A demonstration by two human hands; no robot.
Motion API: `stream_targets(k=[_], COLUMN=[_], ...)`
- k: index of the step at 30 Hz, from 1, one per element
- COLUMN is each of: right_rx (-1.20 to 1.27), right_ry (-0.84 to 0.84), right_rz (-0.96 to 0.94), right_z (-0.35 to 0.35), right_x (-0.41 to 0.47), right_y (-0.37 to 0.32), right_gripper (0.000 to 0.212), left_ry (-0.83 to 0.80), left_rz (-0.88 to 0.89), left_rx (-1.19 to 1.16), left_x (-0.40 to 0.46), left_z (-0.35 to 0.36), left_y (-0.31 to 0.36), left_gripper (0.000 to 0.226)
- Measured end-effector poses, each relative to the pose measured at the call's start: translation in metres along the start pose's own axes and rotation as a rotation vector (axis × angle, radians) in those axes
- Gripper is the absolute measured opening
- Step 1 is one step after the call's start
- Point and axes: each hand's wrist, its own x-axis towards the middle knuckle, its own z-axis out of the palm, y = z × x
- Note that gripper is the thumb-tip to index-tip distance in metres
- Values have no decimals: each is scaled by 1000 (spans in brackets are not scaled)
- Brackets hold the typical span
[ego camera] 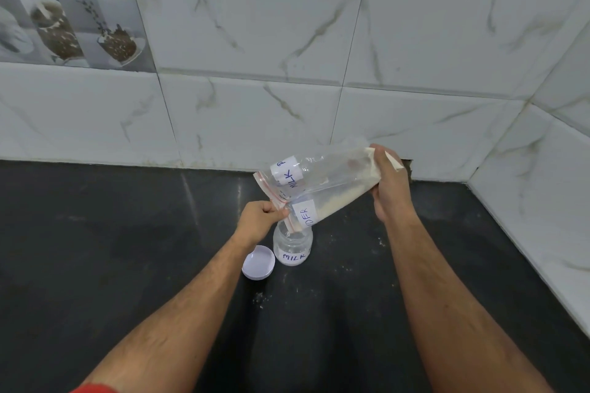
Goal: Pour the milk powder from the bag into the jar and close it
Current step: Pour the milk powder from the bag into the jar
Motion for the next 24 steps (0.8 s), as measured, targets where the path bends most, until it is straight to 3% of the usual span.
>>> stream_targets(k=[5, 10, 16, 20, 24], right_rx=[-15, -41, -63, -84, -115], right_ry=[-24, -58, -84, -114, -103], right_rz=[-21, -45, -58, -87, -71], right_z=[8, 16, 24, 28, 31], right_x=[0, -2, -6, -8, -13], right_y=[-3, -6, -12, -14, -12], right_gripper=[41, 23, 13, 23, 62], left_ry=[-18, -21, 7, 20, 6], left_rz=[-6, -25, -26, -27, -33], left_rx=[-18, -47, -68, -95, -132], left_x=[1, -1, -6, -7, -10], left_z=[-1, 1, 5, 4, 3], left_y=[-7, -11, -12, -11, -14], left_gripper=[38, 22, 23, 14, 16])
